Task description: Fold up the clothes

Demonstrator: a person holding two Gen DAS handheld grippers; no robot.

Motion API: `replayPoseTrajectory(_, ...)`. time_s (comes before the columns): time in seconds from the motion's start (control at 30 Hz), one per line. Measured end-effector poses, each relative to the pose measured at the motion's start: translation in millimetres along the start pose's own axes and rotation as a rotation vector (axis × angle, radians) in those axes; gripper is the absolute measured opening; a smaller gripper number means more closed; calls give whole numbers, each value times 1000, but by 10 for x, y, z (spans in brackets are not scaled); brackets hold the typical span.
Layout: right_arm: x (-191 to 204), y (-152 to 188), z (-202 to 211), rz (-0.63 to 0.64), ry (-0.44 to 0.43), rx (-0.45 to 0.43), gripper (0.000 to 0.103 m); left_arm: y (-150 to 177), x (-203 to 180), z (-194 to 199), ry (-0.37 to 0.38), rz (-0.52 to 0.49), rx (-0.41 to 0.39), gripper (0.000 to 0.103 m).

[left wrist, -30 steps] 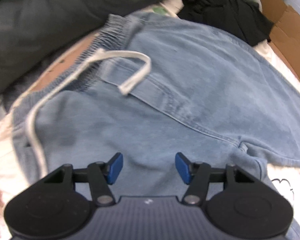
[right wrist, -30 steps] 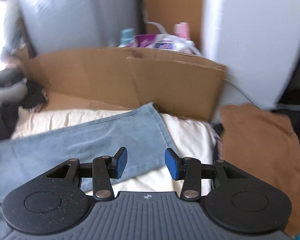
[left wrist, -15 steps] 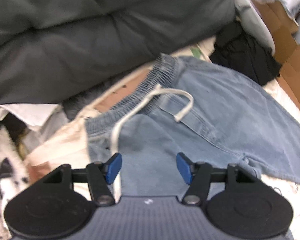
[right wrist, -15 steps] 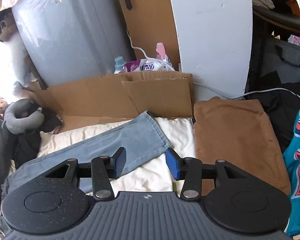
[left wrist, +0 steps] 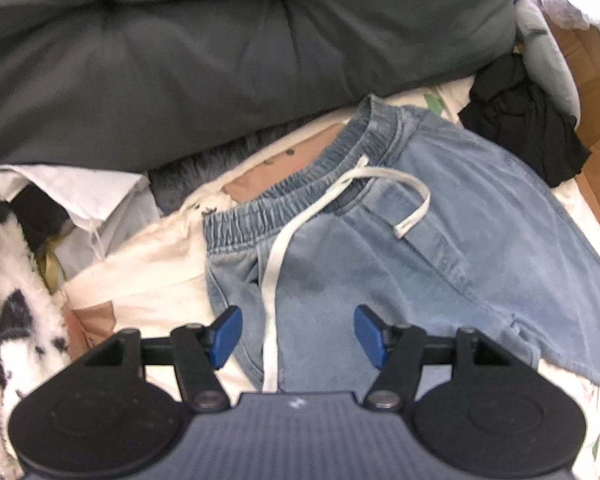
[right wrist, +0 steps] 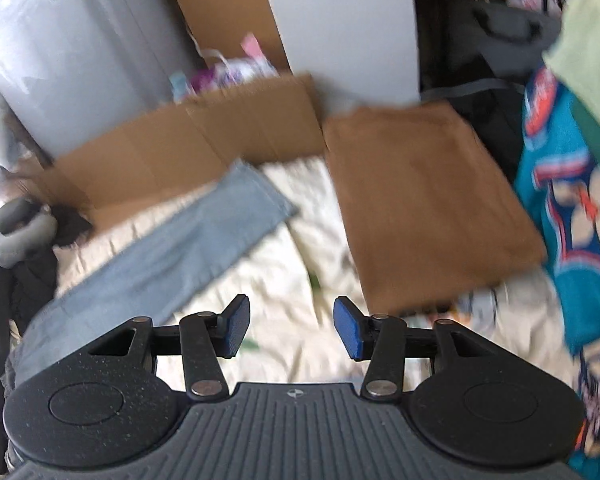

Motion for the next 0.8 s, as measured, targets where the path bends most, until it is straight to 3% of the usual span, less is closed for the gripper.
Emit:
replayPoseTrajectory(0.17, -252, 443, -276, -49, 11, 116, 54, 150, 48, -178, -29, -22, 41, 65)
replayPoseTrajectory(0.37, -597, 962, -513, -44, 82, 233, 54, 378, 81, -501, -76, -42, 92, 64)
replayPoseTrajectory(0.8, -1082, 1979, -833, -153, 228, 409, 54, 638, 253, -981, -153, 76, 180, 64)
Point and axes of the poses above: each gripper's, at about its wrist camera, not at the fingertips, and z roughly against the way its jaws point, x to its left, y to its underside, the point moved 4 cm from there along -z, roughly the way its jaws point, and after that the axes turned 2 degrees about -x, right-handed, at the moved point
